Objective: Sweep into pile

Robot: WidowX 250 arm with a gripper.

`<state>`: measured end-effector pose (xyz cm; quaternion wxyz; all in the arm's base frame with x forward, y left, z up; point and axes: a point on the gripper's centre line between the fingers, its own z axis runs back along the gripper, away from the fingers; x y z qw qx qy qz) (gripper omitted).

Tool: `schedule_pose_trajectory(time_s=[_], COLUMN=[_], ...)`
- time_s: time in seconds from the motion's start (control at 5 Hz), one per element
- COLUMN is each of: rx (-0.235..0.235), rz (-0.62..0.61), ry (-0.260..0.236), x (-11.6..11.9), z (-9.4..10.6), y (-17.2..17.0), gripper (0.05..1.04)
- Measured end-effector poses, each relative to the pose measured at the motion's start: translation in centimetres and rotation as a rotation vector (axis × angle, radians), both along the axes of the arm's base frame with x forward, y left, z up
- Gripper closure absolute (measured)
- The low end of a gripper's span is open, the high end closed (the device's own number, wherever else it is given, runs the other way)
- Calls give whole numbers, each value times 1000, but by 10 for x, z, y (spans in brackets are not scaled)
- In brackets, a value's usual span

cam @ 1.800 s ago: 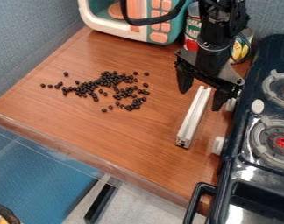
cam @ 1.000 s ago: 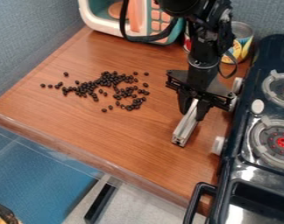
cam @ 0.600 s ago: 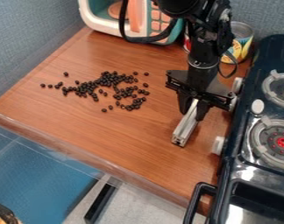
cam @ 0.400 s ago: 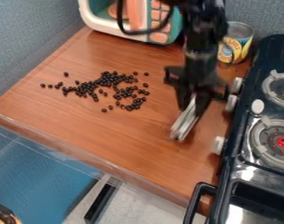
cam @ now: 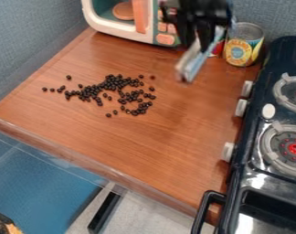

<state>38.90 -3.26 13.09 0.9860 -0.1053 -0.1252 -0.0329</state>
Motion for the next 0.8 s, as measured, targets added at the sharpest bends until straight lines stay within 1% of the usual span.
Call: schedule_pose_trajectory(time_s=[0.2, 0.4, 0.6, 0.8], rx=[37, 95, 174, 246], rz=[-20, -17, -7, -17], ry=[30, 81, 158, 187], x=[-6, -17, -28, -38], z=[0, 0, -5, -7], y=[37, 77, 120, 168], gripper=[749, 749, 749, 749])
